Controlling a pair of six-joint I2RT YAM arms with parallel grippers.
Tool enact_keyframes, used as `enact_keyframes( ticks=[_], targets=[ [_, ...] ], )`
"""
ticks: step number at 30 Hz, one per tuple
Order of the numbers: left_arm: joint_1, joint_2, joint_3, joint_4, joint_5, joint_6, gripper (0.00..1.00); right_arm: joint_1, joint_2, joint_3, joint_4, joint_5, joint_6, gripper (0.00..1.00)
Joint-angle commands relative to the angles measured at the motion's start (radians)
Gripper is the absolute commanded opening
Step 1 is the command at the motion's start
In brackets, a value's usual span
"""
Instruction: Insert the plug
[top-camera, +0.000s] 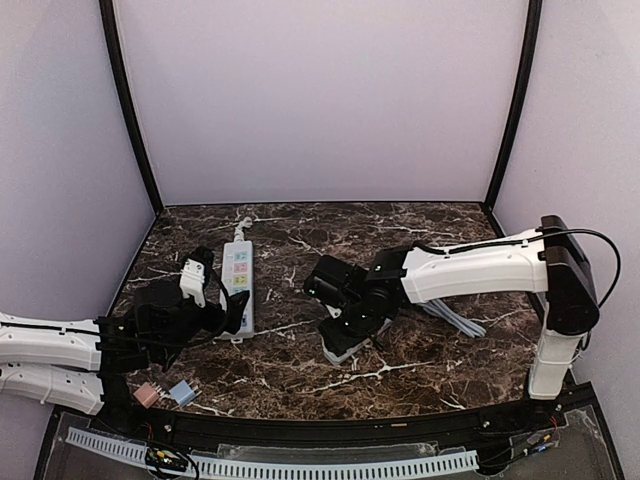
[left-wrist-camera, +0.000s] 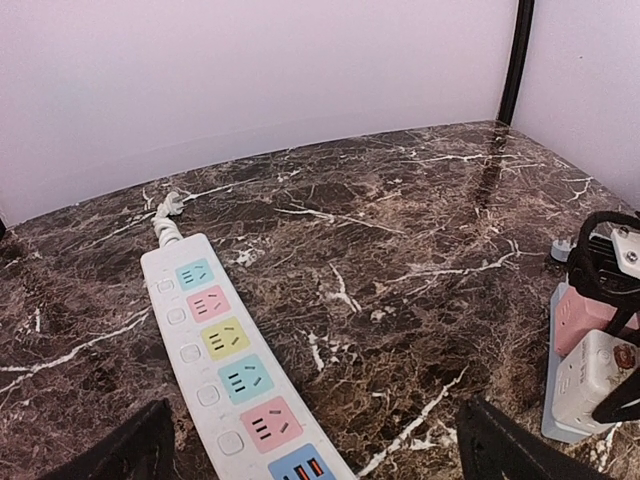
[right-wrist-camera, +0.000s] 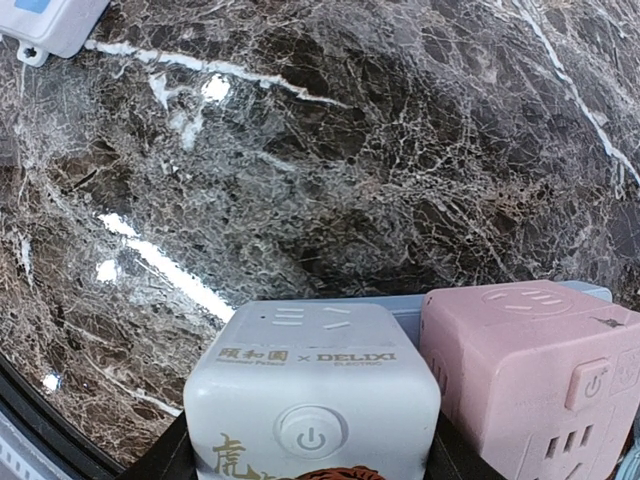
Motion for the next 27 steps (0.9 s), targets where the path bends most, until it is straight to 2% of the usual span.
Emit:
enact_keyframes(
  ticks=[1,7,17,27],
  targets=[
    [0.006,-0.018,-0.020,-0.018,-0.004,0.005,0.99,-0.024,0.068,-0.058,-0.096,0.022,0.025,0.00],
    [0.007,-0.014,-0.021,-0.012,0.002,0.007,0.99,0.008,0.161,-0.031,-0.105,-0.011,-0.097,0.00],
    [0.006,-0.016,-0.023,-0.012,0.002,0.006,0.99,-0.038,0.183,-0.108,-0.080,-0.016,-0.023,0.00],
    [0.006,-0.016,-0.023,-0.012,0.007,0.002,0.99,-0.105,0.142,-0.162,-0.110,0.112,0.014,0.00]
  ],
)
